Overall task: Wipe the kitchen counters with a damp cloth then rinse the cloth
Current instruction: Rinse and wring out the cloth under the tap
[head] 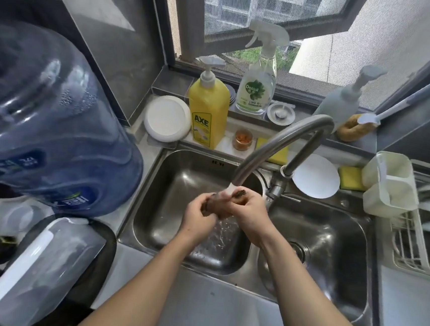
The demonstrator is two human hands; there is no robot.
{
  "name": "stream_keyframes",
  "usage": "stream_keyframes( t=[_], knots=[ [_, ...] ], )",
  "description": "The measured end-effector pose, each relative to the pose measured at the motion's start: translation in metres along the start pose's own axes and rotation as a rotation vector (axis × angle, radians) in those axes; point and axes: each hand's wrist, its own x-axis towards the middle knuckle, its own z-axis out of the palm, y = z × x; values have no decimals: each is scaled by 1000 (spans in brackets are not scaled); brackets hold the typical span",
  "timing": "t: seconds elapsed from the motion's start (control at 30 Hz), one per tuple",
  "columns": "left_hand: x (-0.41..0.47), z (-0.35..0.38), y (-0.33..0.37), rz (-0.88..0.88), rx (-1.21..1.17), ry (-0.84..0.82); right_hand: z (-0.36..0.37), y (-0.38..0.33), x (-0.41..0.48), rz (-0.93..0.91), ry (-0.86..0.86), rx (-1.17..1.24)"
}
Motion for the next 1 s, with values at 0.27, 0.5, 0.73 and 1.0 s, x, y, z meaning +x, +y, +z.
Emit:
stream_keyframes(
  t=[0.27, 0.5, 0.73, 1.0],
  knots=[
    [-2, -4, 6, 117, -25, 49, -19, 0, 11, -127, 35, -405],
    [-2, -14, 3, 233, 62, 215, -28, -5, 10, -75, -107, -868],
    [-5, -14, 23, 250, -115, 231, -28, 12, 2, -53, -125, -596],
    [-4, -22, 41, 314, -130, 250, -20, 41, -1, 123, -105, -589]
  ],
)
